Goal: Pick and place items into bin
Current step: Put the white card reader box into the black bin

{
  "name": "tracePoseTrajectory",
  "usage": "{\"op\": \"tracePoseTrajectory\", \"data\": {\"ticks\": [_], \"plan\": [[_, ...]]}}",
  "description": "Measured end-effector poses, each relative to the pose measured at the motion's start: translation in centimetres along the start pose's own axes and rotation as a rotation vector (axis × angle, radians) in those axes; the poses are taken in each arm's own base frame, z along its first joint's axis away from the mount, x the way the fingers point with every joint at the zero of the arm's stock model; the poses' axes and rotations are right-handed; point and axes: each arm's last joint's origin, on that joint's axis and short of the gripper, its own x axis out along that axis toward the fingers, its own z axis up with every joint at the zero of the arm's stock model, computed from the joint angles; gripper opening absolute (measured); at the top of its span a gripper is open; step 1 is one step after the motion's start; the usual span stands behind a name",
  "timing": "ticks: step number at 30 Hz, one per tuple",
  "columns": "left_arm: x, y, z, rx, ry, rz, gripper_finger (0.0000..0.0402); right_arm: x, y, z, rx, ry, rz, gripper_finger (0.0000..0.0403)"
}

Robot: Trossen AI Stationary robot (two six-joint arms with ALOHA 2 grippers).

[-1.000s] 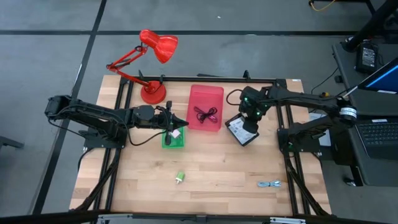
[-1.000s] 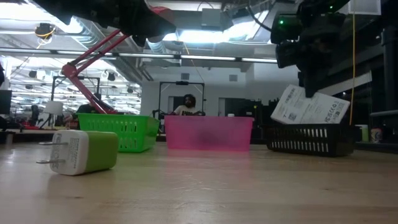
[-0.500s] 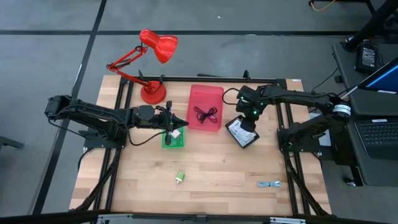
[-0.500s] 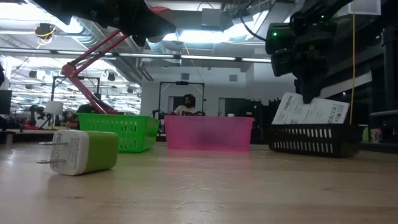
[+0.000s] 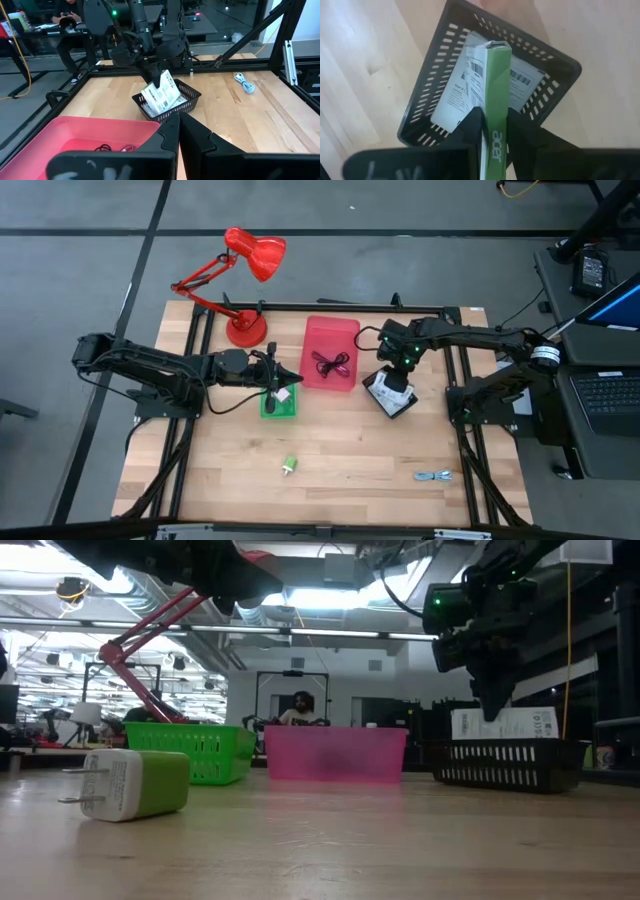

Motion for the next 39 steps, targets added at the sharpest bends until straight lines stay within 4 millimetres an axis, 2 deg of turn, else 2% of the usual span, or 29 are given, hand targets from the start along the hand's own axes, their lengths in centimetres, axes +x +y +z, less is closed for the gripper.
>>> {"op": "tracePoseTrajectory", "data": {"ticks": [8,15,28,34,39], "plan": [[0.0,0.0,0.0,0.0,0.0,0.0,0.0006,0.0,0.1,0.1,0.121,-0.01,-0.005,0.0062],[0.0,0.0,0.0,0.0,0.0,0.0,0.0005,0.2,0.7,0.4,0.092,-0.037,-0.009,0.0064],[0.0,0.0,0.0,0.0,0.0,0.0,0.0007,0.2,0.9,0.7,0.071,-0.073,-0.022,0.014],[0.0,0.0,0.0,0.0,0.0,0.0,0.0006,0.4,1.4,0.5,0.081,-0.052,-0.023,0.0155],[0.0,0.0,0.0,0.0,0.0,0.0,0.0004,0.4,1.3,0.2,0.095,-0.055,-0.181,0.0156]]}}
